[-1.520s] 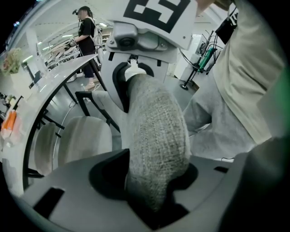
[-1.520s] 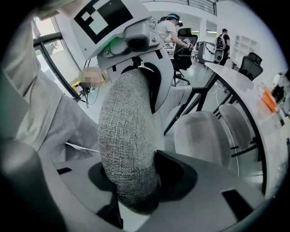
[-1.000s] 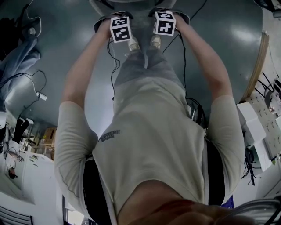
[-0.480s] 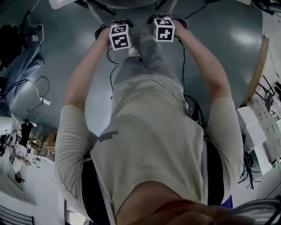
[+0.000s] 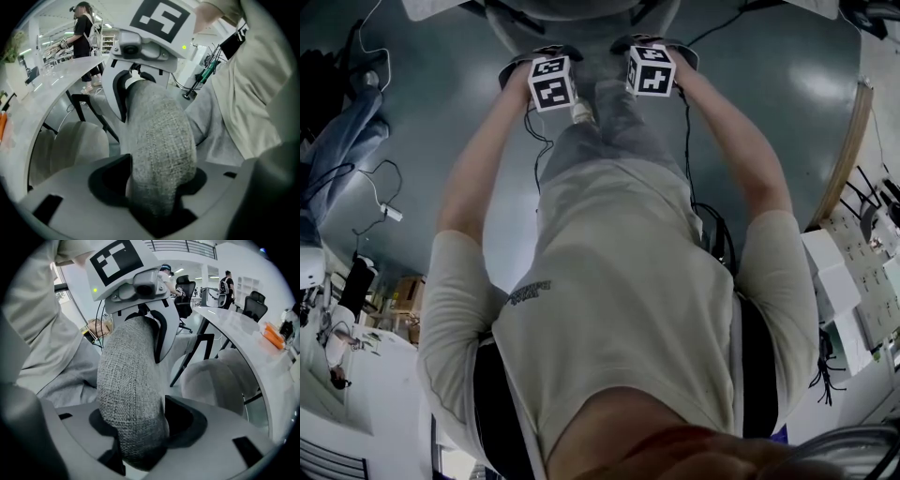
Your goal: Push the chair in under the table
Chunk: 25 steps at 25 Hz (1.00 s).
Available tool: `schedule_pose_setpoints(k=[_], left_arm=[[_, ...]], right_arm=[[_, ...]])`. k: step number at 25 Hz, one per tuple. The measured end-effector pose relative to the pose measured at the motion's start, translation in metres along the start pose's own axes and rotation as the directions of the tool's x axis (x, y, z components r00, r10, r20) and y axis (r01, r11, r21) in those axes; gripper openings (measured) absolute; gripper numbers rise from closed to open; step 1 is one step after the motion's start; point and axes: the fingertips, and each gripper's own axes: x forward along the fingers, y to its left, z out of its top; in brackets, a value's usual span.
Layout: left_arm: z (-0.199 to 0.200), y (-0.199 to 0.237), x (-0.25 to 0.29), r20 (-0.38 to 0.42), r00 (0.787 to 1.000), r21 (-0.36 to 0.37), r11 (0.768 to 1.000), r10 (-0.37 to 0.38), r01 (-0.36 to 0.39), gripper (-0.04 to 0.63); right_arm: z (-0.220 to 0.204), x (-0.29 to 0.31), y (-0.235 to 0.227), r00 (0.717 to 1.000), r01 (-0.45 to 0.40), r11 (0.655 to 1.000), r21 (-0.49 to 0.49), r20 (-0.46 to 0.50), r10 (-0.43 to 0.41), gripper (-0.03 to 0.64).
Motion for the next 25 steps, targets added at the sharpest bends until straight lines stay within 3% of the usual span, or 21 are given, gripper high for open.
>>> schedule_pose_setpoints(k=[8,14,25], left_arm=[[-0.008,0.016,-0.008,0.0,0.998,-0.002,0.998,0.057,-0.057,0.249],[-0.022,0.039,-0.017,-0.009,0.997,-0.002,0.997,0.08,-0.08,0.247],[-0.008,0.079,-0.024,0.005,0.994,0.011,0.994,0.108,-0.108,0.247]], right_arm=[[0.009,0.0,-0.014,0.999,0.037,0.999,0.021,0.025,-0.038,0.242],[0.02,0.004,-0.034,0.999,0.014,1.0,0.013,0.034,-0.015,0.25],[0.01,-0.012,-0.074,0.999,0.031,0.999,0.013,0.041,-0.032,0.261]])
